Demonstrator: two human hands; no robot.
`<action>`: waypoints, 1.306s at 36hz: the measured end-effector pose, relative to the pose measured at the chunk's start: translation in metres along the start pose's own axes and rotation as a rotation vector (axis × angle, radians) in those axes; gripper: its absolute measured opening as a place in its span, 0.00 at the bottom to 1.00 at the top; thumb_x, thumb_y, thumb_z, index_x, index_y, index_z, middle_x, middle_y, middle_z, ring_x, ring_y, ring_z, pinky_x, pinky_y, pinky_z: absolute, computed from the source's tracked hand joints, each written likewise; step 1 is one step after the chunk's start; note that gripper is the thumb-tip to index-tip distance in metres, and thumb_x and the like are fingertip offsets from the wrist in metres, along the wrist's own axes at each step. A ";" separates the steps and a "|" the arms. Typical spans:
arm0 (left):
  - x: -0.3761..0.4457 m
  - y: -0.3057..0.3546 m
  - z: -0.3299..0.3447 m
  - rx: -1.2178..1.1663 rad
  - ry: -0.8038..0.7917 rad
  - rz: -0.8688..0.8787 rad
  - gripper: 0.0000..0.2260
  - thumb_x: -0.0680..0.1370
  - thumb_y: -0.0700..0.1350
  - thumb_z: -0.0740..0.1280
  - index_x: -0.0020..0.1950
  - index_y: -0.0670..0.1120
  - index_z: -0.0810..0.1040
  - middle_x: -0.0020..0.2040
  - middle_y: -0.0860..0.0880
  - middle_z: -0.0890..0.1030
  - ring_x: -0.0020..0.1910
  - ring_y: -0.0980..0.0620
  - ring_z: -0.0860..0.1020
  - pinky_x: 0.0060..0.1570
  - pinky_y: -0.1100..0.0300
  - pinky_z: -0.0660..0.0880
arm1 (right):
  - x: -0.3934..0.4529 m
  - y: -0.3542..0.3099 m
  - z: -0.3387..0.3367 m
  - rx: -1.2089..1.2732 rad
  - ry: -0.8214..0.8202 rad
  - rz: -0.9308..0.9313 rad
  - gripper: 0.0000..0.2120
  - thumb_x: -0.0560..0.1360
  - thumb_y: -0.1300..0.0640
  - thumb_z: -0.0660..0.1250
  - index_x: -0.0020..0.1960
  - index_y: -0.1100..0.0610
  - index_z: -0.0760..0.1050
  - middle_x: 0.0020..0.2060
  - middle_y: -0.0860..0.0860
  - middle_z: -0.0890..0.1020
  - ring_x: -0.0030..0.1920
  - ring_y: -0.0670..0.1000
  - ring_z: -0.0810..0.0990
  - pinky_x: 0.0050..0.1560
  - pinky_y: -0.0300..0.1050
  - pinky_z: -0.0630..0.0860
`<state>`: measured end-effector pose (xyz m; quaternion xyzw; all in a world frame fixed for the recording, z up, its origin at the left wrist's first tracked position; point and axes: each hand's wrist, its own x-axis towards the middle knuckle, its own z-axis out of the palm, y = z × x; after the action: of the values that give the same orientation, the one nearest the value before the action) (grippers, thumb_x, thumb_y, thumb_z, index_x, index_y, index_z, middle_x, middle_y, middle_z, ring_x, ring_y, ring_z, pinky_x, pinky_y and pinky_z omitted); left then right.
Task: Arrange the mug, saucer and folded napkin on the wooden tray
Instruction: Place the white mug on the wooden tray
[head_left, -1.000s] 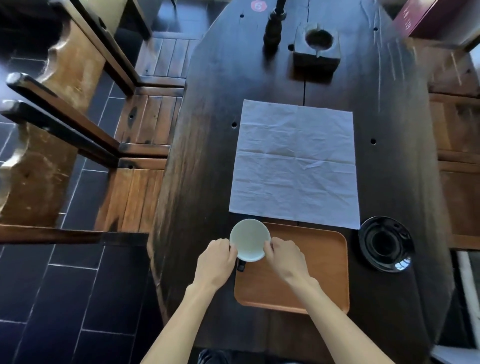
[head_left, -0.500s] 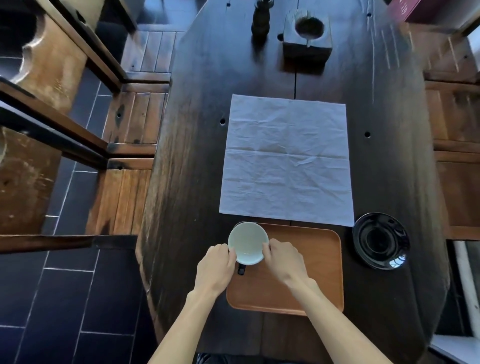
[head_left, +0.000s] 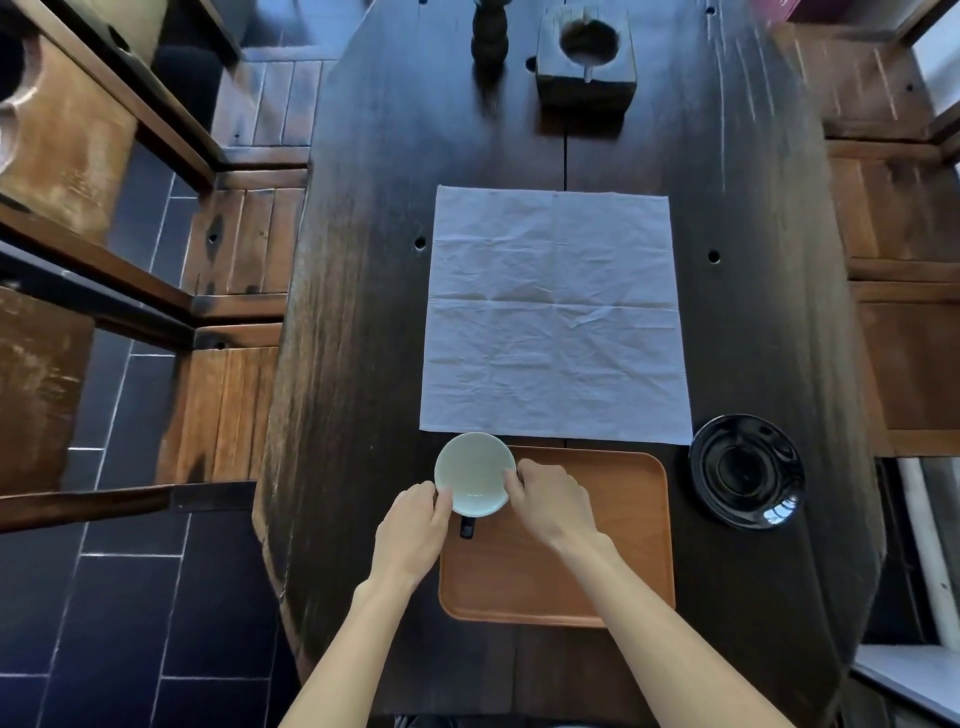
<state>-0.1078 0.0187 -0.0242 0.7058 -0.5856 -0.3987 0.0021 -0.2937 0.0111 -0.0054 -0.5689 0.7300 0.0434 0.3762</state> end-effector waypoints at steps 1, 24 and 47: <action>0.000 0.000 0.000 -0.011 0.001 -0.005 0.19 0.84 0.53 0.55 0.36 0.46 0.69 0.36 0.49 0.74 0.36 0.51 0.73 0.36 0.53 0.69 | 0.000 0.000 0.000 0.009 -0.003 0.004 0.19 0.84 0.45 0.51 0.41 0.54 0.67 0.37 0.52 0.78 0.39 0.57 0.75 0.42 0.51 0.72; 0.037 0.014 -0.038 0.337 0.008 0.207 0.17 0.84 0.56 0.54 0.42 0.47 0.71 0.35 0.50 0.76 0.34 0.51 0.77 0.39 0.48 0.77 | -0.021 0.011 0.018 0.318 -0.106 0.094 0.22 0.83 0.39 0.52 0.36 0.51 0.65 0.31 0.47 0.74 0.35 0.50 0.72 0.37 0.49 0.66; 0.007 -0.006 -0.020 0.175 -0.154 0.075 0.17 0.84 0.57 0.53 0.43 0.47 0.70 0.36 0.50 0.77 0.38 0.45 0.79 0.41 0.49 0.75 | 0.010 0.004 -0.012 0.230 -0.016 0.060 0.16 0.83 0.40 0.55 0.47 0.50 0.72 0.41 0.49 0.81 0.45 0.55 0.78 0.42 0.51 0.71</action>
<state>-0.0920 0.0051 -0.0174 0.6480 -0.6427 -0.3988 -0.0895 -0.3037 -0.0011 -0.0046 -0.4994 0.7439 -0.0249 0.4434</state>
